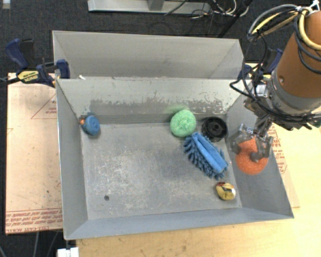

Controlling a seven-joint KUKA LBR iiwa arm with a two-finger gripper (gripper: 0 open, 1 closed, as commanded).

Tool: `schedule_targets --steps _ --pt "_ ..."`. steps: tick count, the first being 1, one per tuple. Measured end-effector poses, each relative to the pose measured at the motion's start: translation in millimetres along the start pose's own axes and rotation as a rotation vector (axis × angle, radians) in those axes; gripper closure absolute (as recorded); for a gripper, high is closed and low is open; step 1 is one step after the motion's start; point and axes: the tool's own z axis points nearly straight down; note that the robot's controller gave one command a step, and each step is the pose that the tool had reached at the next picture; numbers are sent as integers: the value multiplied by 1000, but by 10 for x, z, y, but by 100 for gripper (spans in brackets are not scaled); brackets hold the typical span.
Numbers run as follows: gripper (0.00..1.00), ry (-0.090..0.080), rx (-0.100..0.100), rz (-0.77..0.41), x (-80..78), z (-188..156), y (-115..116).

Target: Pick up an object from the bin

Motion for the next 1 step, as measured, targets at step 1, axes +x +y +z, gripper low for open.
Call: schedule_targets --steps 1 --pt "100 -3 2 -147 156 86 95"
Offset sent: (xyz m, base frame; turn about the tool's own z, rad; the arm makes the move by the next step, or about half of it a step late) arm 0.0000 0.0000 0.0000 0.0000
